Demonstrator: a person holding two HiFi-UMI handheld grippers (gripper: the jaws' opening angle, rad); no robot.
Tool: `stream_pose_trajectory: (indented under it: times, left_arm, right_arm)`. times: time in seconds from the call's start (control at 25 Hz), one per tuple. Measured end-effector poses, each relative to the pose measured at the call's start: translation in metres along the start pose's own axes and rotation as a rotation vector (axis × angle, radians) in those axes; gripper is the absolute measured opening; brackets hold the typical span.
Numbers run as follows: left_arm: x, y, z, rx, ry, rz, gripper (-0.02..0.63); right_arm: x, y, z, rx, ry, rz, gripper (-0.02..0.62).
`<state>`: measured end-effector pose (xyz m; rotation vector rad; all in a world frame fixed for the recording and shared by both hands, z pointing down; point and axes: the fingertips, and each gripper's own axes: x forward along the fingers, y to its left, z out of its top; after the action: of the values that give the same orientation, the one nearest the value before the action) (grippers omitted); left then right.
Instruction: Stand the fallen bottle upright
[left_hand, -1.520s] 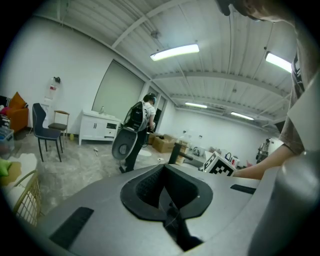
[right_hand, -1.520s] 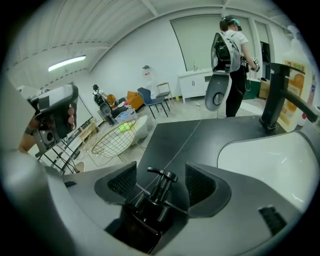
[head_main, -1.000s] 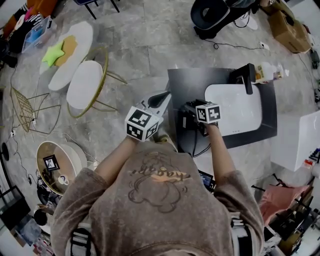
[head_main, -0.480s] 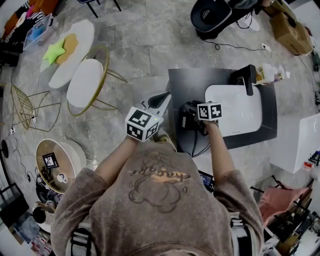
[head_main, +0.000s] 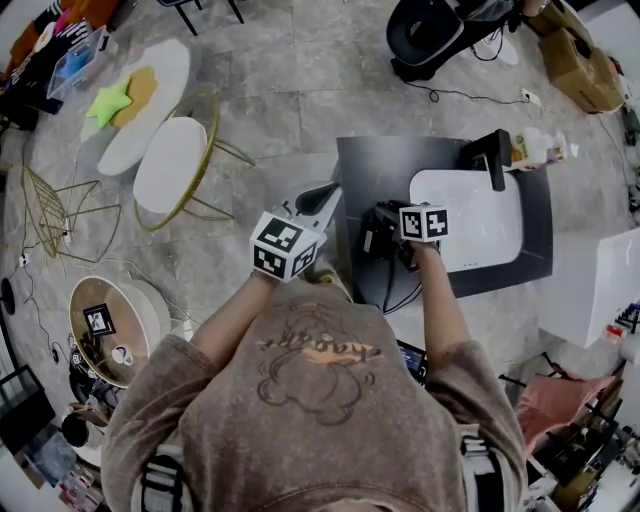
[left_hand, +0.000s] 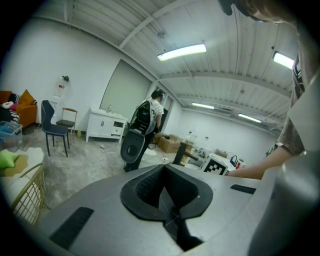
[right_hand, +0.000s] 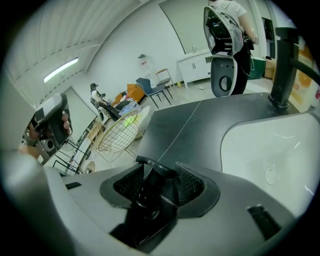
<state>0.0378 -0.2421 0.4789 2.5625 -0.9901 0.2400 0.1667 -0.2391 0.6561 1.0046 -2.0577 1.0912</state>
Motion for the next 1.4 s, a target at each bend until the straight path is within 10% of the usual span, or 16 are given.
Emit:
stream_pose_trajectory:
  times: [1.4]
  left_arm:
    - [-0.009,-0.047,-0.010,0.063,0.031,-0.157,0.018]
  right_arm:
    - [-0.091,0.040,-0.001,-0.121,-0.350,-0.233,0.162]
